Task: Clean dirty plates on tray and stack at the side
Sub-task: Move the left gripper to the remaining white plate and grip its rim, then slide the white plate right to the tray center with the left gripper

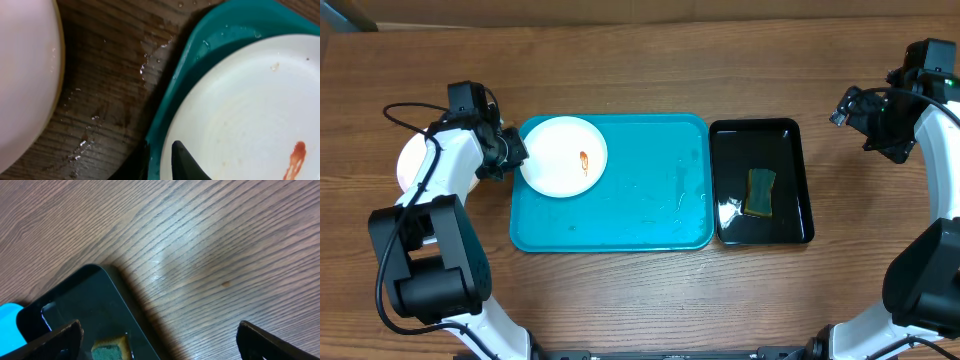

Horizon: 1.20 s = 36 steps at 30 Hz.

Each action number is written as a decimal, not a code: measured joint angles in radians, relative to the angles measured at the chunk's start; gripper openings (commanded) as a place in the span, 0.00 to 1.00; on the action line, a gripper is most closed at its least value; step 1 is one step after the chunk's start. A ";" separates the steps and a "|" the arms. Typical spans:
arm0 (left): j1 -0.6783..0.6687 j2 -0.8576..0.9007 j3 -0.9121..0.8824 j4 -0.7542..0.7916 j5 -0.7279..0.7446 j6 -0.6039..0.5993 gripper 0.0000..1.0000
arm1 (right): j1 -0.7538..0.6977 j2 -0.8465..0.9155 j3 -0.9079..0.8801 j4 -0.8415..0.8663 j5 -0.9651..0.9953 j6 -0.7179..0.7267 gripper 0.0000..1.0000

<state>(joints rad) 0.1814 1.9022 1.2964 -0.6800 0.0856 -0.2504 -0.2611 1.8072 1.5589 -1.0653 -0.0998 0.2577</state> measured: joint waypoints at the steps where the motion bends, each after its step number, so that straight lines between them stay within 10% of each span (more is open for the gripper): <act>1: -0.005 0.000 -0.001 -0.007 0.006 0.000 0.18 | 0.000 0.000 0.000 0.000 0.000 0.000 1.00; 36: -0.087 0.072 0.021 0.061 -0.141 0.203 0.19 | 0.000 0.000 0.000 0.000 0.000 0.000 1.00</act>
<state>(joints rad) 0.0940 1.9743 1.3174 -0.6193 -0.0551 -0.0479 -0.2611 1.8072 1.5589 -1.0657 -0.0998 0.2577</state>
